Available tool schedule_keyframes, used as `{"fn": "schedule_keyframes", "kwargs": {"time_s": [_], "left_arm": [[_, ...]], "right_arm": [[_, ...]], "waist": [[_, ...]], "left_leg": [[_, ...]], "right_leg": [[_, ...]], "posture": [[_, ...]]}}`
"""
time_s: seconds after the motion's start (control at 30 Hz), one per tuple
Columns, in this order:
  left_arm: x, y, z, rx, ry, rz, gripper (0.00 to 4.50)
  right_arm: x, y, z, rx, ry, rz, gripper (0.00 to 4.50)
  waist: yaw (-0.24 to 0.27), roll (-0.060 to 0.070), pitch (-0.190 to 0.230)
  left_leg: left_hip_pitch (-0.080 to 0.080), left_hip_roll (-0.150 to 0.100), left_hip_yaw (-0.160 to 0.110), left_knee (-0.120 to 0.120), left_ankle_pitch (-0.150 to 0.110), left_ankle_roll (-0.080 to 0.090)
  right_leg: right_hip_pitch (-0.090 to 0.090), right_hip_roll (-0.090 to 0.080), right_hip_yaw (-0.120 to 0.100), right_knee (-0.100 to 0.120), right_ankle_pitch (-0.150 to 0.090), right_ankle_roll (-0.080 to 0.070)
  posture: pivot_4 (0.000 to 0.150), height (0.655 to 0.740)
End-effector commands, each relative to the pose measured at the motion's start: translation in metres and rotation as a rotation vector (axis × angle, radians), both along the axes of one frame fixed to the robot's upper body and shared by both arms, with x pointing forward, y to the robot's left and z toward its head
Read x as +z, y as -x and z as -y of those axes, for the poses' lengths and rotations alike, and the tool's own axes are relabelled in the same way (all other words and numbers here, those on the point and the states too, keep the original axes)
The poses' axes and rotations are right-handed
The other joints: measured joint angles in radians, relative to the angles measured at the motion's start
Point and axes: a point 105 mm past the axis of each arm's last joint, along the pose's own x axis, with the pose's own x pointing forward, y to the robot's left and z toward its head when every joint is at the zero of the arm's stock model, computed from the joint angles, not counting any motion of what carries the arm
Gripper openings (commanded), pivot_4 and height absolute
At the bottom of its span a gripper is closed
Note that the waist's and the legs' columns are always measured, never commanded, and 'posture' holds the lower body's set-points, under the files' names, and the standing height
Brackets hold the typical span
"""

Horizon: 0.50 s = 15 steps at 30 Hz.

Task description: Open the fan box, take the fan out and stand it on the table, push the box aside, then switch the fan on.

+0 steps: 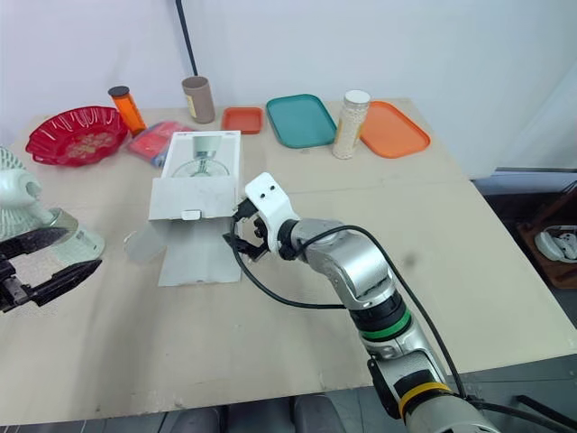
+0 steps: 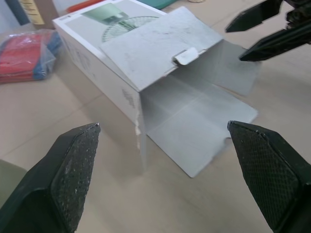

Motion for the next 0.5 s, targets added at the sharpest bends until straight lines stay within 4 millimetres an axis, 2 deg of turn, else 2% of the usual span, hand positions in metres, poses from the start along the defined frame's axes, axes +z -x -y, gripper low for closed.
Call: {"fn": "schedule_keyframes", "kwargs": {"time_s": [0.03,0.27,0.5], "left_arm": [[0.011,-0.004,0.001,-0.020,-0.029,0.052,4.47],[0.009,-0.013,0.004,-0.046,-0.035,0.061,4.47],[0.006,-0.012,0.015,-0.074,-0.014,0.065,4.47]], "right_arm": [[0.018,-0.002,-0.007,0.008,-0.037,0.061,4.50],[0.015,-0.015,-0.018,-0.014,0.000,0.114,4.50],[0.008,-0.039,-0.013,-0.083,0.104,0.208,4.50]], "waist": [[-0.001,0.000,0.000],[-0.001,0.000,0.000],[-0.001,0.000,0.000]], "left_leg": [[0.000,0.000,0.000,0.000,0.000,0.000],[0.000,0.000,0.000,0.000,0.000,0.000],[0.000,0.000,0.000,0.000,0.000,0.000]], "right_leg": [[0.000,0.000,0.000,0.000,0.000,0.000],[0.000,0.000,0.000,0.000,0.000,0.000],[0.000,0.000,0.000,0.000,0.000,0.000]], "posture": [[0.150,0.7400],[0.150,0.7400],[0.150,0.7400]]}}
